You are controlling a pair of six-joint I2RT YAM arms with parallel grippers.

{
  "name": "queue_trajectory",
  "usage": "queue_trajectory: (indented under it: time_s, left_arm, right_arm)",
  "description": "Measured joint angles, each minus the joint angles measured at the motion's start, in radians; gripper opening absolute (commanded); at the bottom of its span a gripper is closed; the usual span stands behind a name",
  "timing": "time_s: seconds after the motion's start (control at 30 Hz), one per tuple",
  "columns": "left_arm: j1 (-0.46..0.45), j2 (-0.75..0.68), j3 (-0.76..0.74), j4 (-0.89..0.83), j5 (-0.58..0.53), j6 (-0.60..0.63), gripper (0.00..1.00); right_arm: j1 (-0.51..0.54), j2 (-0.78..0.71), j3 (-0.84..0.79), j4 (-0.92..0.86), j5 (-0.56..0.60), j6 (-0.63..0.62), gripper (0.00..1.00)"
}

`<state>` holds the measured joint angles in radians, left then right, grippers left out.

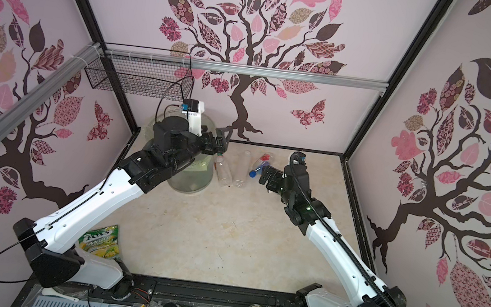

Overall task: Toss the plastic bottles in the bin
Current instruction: 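Open left gripper over the bin while right gripper moves to the blue-label bottle, then close right gripper on the blue-label Pocari Sweat bottle and lift it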

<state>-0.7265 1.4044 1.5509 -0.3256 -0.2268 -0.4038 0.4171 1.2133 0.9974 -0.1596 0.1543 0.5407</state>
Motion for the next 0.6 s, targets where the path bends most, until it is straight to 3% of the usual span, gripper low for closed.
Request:
queue_trajectory:
  time_s: [0.23,0.4,0.6]
  left_arm:
    - [-0.101,-0.029,-0.145,-0.001,0.016,-0.042,0.98]
    - [-0.110,-0.013,-0.220,0.003,0.038,-0.072,0.98]
    - [-0.110,0.067,-0.228,0.024,0.067,-0.091,0.98]
  right_arm:
    - [-0.107,0.207,0.013,-0.023,0.096,0.092,0.99]
    - [-0.161,0.398,0.134,-0.080,0.132,0.143,0.99]
    - [-0.214,0.506,0.163,-0.071,0.103,0.161,0.99]
